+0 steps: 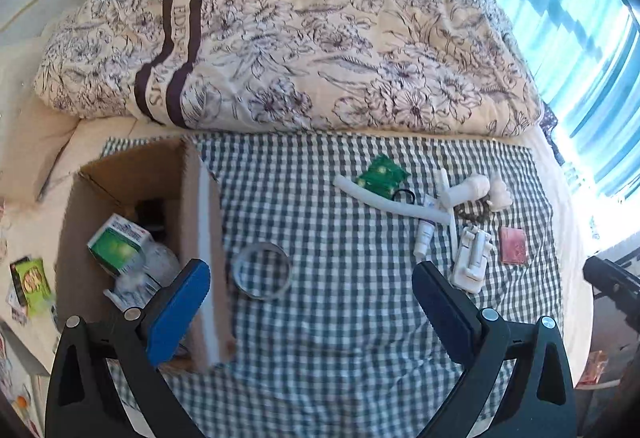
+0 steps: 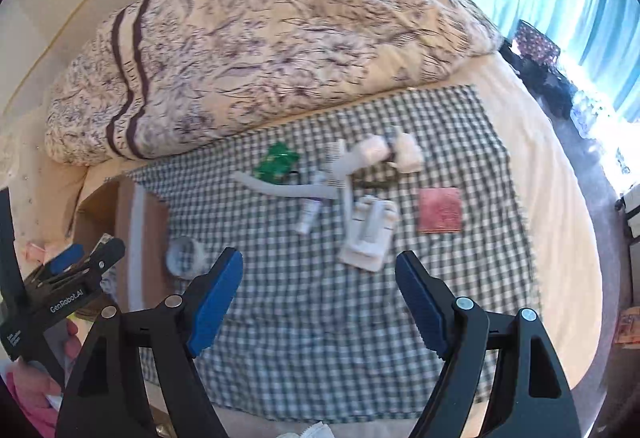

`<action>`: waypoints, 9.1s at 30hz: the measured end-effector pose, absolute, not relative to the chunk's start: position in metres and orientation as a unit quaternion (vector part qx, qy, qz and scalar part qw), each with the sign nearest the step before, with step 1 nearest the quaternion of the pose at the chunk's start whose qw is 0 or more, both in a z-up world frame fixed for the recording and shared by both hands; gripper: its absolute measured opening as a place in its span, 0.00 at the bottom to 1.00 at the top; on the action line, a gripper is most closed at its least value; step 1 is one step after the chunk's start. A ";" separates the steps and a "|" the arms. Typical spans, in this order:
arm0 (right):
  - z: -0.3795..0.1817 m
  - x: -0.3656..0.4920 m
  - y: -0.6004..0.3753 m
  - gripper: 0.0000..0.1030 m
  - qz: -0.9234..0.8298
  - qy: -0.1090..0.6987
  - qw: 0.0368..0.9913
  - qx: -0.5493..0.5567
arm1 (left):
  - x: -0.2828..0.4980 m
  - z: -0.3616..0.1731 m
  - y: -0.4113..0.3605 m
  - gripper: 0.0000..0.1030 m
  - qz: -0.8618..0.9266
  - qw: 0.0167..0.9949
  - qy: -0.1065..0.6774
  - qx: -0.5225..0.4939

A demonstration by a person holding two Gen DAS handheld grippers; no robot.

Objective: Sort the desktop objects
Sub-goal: 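Move both tools toward the pink coaster and the white tape roll, then grasp the pink rose coaster with the right tool while the left tool grips the tape roll rim, then carry the coaster and tape roll over the box and open both tools, then move both tools back over the remaining items on the cloth, then grasp the white phone stand with the right tool while the left tool grasps the white tube, then lift the phone stand with the right tool while the left tool lifts the white tube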

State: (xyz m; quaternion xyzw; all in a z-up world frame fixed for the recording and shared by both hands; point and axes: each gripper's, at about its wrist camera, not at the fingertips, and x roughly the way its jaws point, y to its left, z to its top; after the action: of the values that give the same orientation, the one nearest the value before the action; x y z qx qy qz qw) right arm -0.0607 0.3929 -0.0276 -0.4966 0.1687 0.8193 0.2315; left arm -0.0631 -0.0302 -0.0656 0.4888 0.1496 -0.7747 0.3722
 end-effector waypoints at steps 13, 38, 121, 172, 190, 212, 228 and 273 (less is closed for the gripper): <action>-0.074 -0.058 0.445 0.76 0.797 0.180 0.252 -0.519 | -0.067 -0.107 -0.035 1.00 -0.742 0.403 0.122 0.522; -0.223 -0.082 0.558 0.76 0.715 0.182 0.328 -0.590 | -0.071 -0.227 -0.083 1.00 -0.705 0.486 0.028 0.515; -0.053 -0.053 0.385 0.67 0.812 0.089 0.126 -0.562 | -0.054 -0.042 -0.052 0.04 -0.801 0.376 0.167 0.436; -0.063 -0.101 0.150 0.80 0.832 0.063 0.012 -0.551 | 0.050 -0.030 -0.183 1.00 -0.754 0.384 0.203 0.492; -0.076 -0.075 0.433 0.80 0.801 0.097 0.112 -0.580 | -0.102 -0.127 -0.048 1.00 -0.720 0.386 0.243 0.522; -0.201 -0.129 0.504 0.80 0.765 0.145 0.183 -0.601 | -0.192 -0.271 -0.135 1.00 -0.584 0.488 0.358 0.540; -0.264 -0.163 0.481 0.78 0.730 0.106 0.176 -0.652 | -0.217 -0.310 -0.166 1.00 -0.585 0.471 0.390 0.533; -0.181 -0.101 0.479 0.51 0.775 0.130 0.034 -0.617 | -0.162 -0.177 -0.114 0.16 -0.739 0.390 0.308 0.455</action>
State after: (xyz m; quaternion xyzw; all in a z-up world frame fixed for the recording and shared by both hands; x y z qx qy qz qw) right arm -0.1009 0.4794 -0.1812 -0.6174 0.1299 0.7751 0.0337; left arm -0.1623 -0.1142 -0.1772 0.4547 0.3084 -0.7387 0.3904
